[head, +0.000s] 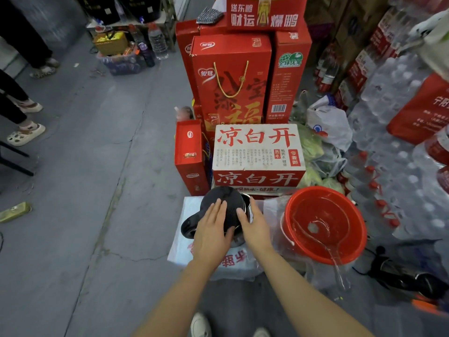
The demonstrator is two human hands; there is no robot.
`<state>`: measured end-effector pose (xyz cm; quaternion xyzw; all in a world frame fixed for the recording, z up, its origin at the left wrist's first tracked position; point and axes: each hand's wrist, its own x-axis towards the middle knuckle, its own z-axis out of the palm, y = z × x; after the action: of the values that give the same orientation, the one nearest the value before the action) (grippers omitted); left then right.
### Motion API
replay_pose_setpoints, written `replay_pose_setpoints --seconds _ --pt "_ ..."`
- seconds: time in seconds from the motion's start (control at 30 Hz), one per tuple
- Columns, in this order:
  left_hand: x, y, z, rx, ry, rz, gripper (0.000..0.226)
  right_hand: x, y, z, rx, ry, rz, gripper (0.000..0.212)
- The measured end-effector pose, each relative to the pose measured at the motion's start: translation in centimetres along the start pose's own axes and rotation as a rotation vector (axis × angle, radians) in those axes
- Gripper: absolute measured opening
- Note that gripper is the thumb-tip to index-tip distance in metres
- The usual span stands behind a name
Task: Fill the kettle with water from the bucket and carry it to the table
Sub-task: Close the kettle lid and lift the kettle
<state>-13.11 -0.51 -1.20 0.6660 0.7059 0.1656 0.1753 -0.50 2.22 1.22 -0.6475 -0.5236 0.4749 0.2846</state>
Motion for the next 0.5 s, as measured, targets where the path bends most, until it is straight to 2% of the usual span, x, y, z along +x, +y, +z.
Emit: replay_pose_setpoints --seconds 0.13,0.27,0.4,0.5 --pt "-0.9 -2.9 1.4 0.05 -0.027 0.084 0.063 0.8 1.6 1.2 -0.039 0.042 0.03 0.067" --pt "-1.1 -5.2 1.5 -0.01 0.025 0.161 0.061 0.6 3.2 2.2 -0.009 0.089 -0.003 0.066" --pt "-1.9 -9.6 1.5 -0.143 0.063 0.029 0.062 0.6 5.3 3.6 0.094 0.148 0.015 0.071" --pt "-2.1 -12.3 2.2 -0.353 0.049 -0.085 0.058 0.4 6.9 5.0 0.237 0.204 0.037 0.066"
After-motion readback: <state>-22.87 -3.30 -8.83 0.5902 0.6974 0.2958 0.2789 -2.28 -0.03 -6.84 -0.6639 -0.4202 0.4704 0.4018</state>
